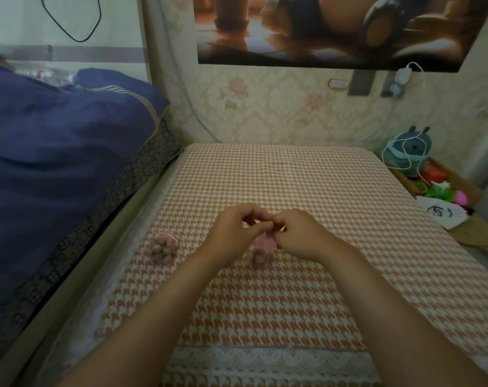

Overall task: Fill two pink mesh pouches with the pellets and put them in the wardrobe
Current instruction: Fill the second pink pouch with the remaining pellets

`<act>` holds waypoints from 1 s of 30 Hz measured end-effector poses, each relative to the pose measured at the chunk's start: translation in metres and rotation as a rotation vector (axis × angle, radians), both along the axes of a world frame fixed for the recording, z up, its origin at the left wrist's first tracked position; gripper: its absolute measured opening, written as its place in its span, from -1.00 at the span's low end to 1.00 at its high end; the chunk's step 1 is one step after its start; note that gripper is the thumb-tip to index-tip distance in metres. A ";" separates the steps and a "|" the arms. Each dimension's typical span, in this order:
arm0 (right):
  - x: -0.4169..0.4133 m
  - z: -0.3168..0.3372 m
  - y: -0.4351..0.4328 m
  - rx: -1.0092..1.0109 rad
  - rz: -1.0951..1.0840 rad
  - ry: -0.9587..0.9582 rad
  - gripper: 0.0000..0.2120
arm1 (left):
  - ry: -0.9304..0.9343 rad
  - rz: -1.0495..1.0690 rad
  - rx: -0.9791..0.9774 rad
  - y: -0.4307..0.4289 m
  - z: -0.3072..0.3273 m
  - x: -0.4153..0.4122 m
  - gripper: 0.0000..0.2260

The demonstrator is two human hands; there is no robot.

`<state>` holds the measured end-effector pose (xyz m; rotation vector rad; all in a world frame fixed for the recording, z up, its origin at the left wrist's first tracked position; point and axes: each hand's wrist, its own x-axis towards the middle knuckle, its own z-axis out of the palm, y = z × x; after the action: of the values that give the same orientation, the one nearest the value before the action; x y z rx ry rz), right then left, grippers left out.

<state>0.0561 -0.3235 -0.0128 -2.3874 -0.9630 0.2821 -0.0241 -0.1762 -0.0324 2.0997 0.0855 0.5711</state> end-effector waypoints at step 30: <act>-0.014 0.009 0.011 0.134 0.086 0.118 -0.71 | 0.324 0.229 0.179 0.010 0.018 -0.023 -0.88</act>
<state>0.0424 -0.3124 -0.0037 -2.1869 -0.9984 0.3744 -0.0469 -0.1664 -0.0142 2.3596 0.4807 0.3769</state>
